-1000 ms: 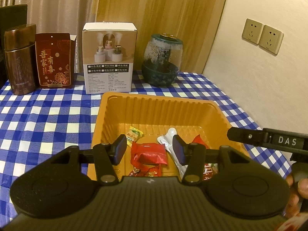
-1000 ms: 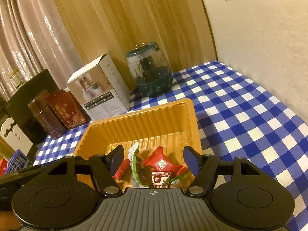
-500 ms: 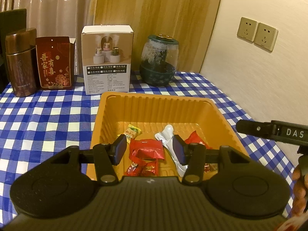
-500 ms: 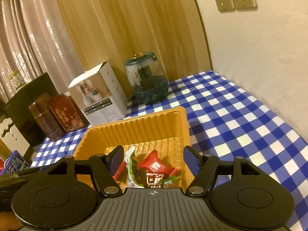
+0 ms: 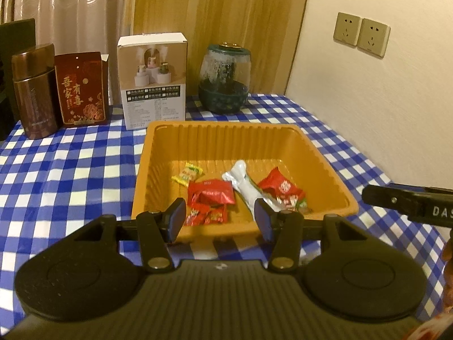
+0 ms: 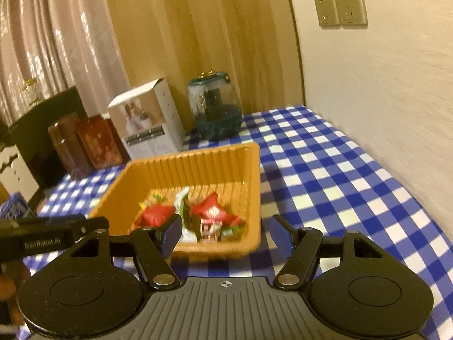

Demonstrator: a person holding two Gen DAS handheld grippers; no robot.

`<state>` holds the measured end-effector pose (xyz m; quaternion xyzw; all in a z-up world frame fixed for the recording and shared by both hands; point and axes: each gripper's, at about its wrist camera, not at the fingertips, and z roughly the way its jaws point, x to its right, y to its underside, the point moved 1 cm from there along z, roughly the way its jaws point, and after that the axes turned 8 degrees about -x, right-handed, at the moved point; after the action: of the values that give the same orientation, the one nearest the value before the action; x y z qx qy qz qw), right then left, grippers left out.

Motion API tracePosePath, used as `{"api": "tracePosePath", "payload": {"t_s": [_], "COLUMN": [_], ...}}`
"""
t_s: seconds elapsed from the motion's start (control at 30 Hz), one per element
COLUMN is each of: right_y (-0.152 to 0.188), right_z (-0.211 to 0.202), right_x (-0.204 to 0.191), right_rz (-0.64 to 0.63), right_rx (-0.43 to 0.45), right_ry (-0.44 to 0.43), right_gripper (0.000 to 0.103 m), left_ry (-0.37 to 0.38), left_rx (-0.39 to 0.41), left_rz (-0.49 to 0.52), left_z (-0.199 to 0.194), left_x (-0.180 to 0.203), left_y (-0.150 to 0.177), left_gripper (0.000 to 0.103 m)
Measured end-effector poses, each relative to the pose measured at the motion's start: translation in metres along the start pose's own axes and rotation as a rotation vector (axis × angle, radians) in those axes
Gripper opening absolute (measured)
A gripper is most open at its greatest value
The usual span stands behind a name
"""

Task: Organize snacks
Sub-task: 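Lift both open tools away from the tray toward the remaining snacks, then grasp the clear snack bag with the right tool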

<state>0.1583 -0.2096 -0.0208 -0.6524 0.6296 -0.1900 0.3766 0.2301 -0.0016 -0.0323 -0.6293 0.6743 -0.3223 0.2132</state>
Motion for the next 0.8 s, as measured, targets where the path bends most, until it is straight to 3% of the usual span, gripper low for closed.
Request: {"api": "tracePosePath", "payload": {"t_s": [0.37,0.57,0.8], "right_y": [0.029,0.047,0.055], "right_z": [-0.009,0.012,0.038], "right_x": [0.002,-0.003,-0.008], "right_rz": [-0.115,-0.252,-0.34], "right_rx": [-0.087,-0.194,-0.25], "right_ry": [-0.021,-0.058,-0.11], "right_gripper": [0.068,0.068,0.072], "left_ry": [-0.006,-0.004,-0.024], "left_rx": [-0.074,-0.114,-0.152], "left_rz": [0.064,0.071,0.115], "left_z": [-0.019,-0.015,-0.005], "left_x": [-0.001,-0.007,-0.006], "left_y": [0.034,0.043,0.047], "left_gripper": [0.057,0.068,0.077]}}
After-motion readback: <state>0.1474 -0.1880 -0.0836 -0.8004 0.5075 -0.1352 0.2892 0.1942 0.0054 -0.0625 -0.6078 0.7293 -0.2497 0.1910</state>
